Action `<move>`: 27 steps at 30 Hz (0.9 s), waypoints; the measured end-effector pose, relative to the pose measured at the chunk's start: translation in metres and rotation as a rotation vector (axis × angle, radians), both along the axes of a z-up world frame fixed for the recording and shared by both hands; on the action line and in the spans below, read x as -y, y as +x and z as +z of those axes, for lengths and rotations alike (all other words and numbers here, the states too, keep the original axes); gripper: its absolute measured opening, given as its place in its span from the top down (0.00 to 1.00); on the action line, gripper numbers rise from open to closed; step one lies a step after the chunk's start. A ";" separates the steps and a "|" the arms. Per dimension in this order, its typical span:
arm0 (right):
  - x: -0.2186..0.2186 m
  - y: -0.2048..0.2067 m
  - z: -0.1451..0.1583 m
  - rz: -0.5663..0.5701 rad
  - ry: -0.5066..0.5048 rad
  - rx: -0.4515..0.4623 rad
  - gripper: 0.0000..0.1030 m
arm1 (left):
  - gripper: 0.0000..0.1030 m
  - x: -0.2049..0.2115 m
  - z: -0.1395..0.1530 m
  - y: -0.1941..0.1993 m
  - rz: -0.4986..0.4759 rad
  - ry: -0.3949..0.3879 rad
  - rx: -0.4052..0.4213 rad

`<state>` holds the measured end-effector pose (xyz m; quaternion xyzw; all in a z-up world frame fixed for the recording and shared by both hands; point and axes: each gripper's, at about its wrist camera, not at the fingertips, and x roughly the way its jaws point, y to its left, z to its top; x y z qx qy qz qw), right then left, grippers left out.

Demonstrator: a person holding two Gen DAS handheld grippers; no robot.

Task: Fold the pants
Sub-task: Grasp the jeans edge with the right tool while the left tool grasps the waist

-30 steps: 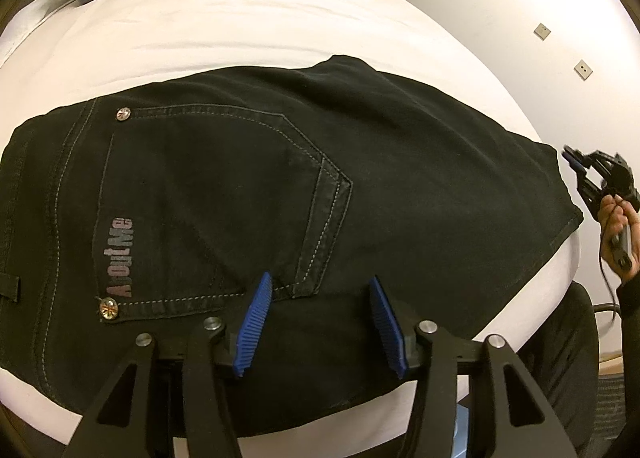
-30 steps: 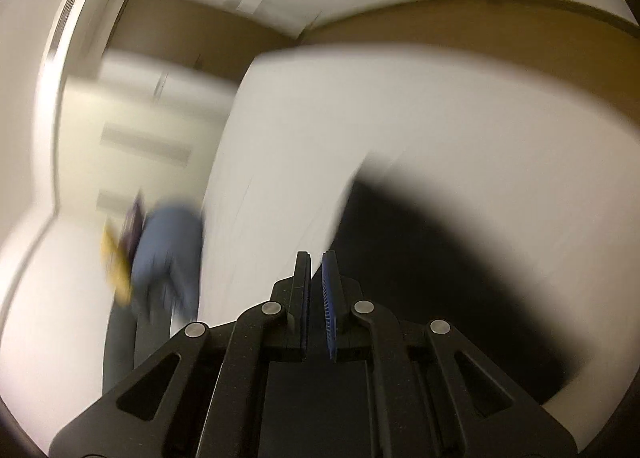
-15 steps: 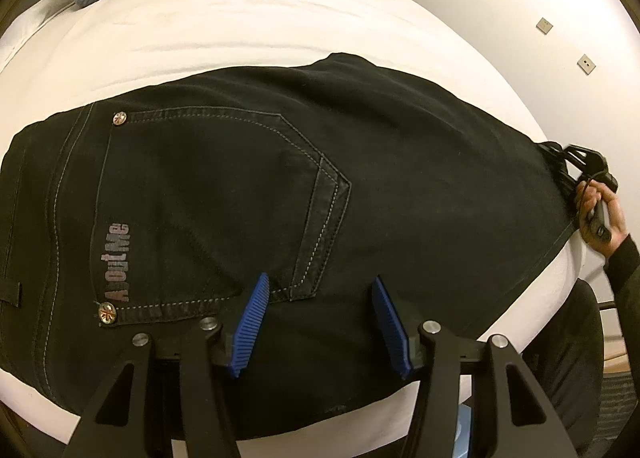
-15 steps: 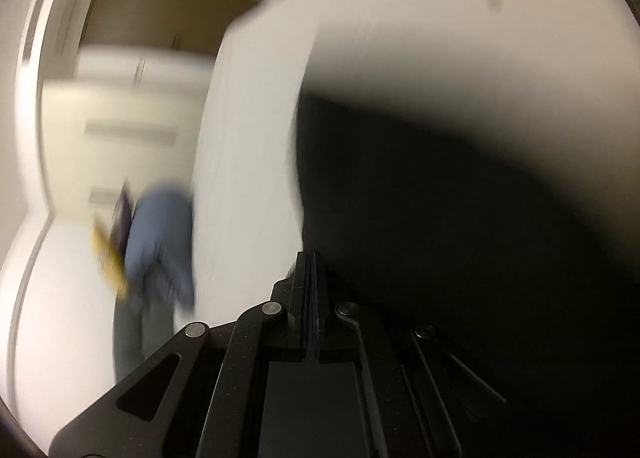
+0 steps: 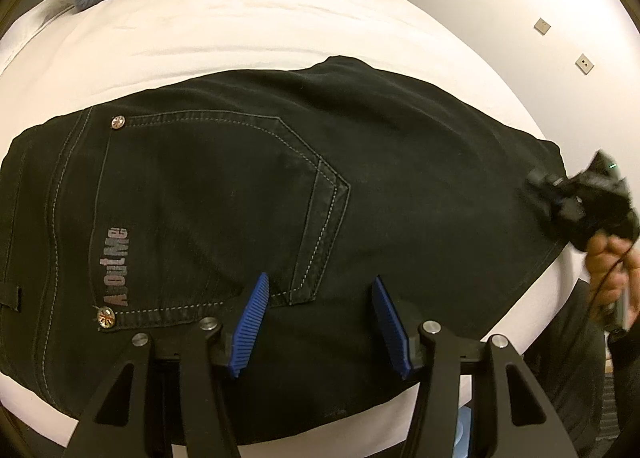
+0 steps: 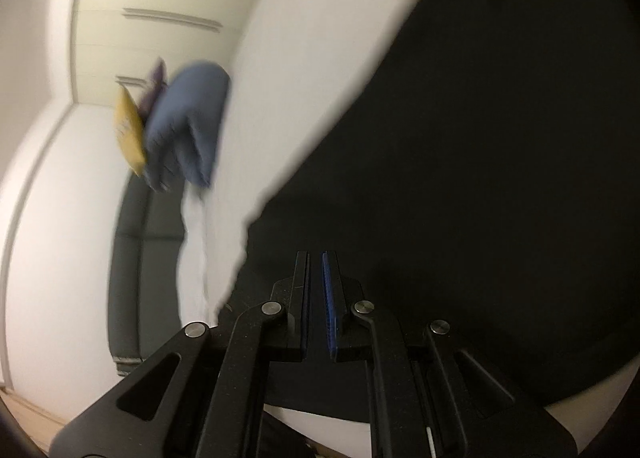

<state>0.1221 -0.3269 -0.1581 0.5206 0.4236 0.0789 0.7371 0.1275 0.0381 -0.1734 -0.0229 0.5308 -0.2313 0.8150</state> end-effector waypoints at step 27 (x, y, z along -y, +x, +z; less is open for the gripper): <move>0.041 -0.027 -0.035 -0.118 -0.083 -0.069 1.00 | 0.95 -0.081 -0.015 0.058 0.136 -0.254 -0.059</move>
